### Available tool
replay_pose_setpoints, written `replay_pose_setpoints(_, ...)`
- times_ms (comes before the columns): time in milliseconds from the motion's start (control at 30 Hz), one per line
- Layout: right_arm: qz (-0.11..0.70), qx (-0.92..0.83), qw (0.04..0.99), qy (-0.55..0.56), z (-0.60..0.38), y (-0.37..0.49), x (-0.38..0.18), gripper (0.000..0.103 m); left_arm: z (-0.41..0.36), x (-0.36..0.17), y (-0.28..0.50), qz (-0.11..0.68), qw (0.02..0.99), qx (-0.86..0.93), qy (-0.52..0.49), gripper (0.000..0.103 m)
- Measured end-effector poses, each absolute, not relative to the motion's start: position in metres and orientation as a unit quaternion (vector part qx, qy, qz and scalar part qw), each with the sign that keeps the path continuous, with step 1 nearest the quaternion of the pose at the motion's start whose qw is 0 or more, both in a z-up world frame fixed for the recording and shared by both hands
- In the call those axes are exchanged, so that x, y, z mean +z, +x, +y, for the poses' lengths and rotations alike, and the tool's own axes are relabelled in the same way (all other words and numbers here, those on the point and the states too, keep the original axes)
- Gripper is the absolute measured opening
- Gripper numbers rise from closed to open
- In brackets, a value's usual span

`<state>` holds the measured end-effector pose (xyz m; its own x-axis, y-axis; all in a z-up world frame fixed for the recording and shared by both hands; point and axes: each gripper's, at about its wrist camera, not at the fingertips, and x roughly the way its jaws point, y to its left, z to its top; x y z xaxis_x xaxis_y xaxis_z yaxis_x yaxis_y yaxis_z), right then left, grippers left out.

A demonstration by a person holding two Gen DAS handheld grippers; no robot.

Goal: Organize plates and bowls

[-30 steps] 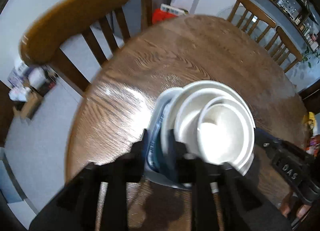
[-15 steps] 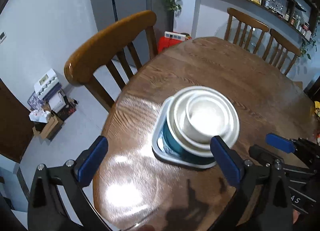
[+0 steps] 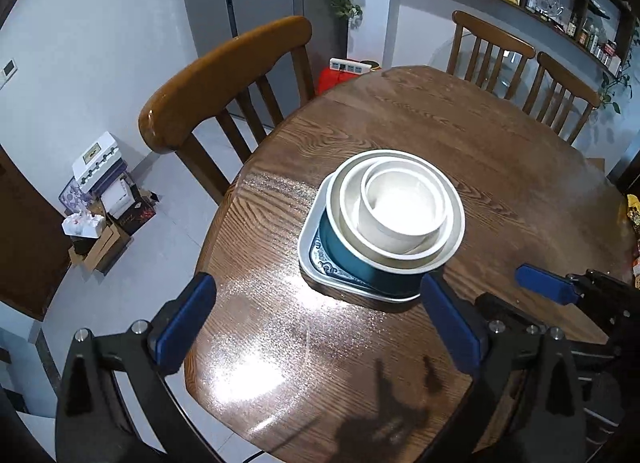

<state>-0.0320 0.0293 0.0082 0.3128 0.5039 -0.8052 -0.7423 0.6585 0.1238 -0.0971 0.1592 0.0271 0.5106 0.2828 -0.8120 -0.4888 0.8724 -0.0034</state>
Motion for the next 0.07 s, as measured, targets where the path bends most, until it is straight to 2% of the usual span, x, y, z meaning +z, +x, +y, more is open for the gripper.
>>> replay_pose_setpoints(67,0.436,0.389,0.800,-0.135,0.0286,-0.0323,0.0086,0.051,0.1587,0.0267,-0.0977,0.442,0.860,0.227,-0.117,0.102)
